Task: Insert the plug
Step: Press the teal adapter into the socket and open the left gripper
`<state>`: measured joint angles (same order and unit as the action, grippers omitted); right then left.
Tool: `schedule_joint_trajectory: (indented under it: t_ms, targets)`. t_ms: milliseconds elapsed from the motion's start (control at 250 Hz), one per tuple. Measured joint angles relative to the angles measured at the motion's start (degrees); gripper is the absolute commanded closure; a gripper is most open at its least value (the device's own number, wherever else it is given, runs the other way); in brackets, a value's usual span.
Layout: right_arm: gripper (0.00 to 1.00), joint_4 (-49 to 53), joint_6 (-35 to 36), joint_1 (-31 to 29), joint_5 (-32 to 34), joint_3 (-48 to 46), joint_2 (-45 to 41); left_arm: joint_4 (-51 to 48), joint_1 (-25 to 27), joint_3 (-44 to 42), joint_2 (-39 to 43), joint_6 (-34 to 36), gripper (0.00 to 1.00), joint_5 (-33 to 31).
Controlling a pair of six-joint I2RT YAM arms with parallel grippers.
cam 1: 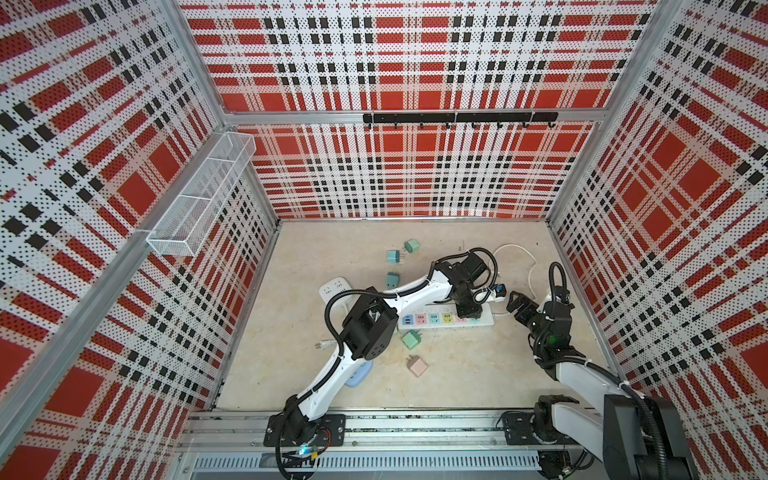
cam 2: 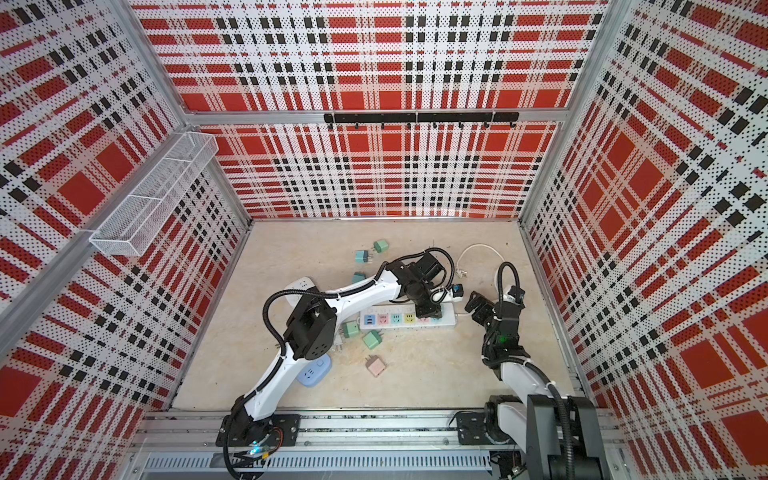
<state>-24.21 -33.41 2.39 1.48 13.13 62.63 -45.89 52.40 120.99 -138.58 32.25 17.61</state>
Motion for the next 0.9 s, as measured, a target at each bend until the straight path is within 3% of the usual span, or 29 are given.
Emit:
schedule_joint_trajectory:
  t_ms: [68, 76, 84, 88, 100, 416, 544, 688, 900]
  targets:
    - [0.0, 0.0, 0.0, 0.0, -0.02, 0.0, 0.0, -0.02, 0.0, 0.09, 0.0, -0.63, 0.55, -0.07]
    - [0.0, 0.0, 0.0, 0.0, -0.02, 0.0, 0.0, -0.02, 0.0, 0.11, 0.0, -0.72, 0.43, -0.07]
    - [0.0, 0.0, 0.0, 0.0, -0.02, 0.0, 0.0, -0.02, 0.0, 0.13, -0.02, -0.72, 0.14, -0.07]
    - [0.0, 0.0, 0.0, 0.0, -0.02, 0.0, 0.0, -0.02, 0.0, 0.13, -0.02, -0.74, 0.07, -0.07]
    - [0.0, 0.0, 0.0, 0.0, -0.02, 0.0, 0.0, 0.0, 0.0, 0.17, -0.04, -0.85, 0.0, -0.17]
    - [0.0, 0.0, 0.17, 0.0, -0.07, 0.02, 0.0, 0.0, 0.04, 0.72, -0.11, -2.84, 0.01, -2.62]
    - [0.0, 0.0, 0.26, 0.0, -0.24, 0.07, 0.0, 1.79, 0.13, -2.29, 4.02, -4.22, 0.01, -3.65]
    - [0.0, 0.02, 0.42, 0.0, -0.85, 0.15, 0.35, 7.56, 0.63, -14.36, 17.27, -7.5, 0.01, -6.58]
    - [0.0, -0.07, 0.83, 0.0, -1.95, 0.79, 1.16, 24.57, 6.71, -43.21, 47.56, -12.61, 0.01, -18.91]
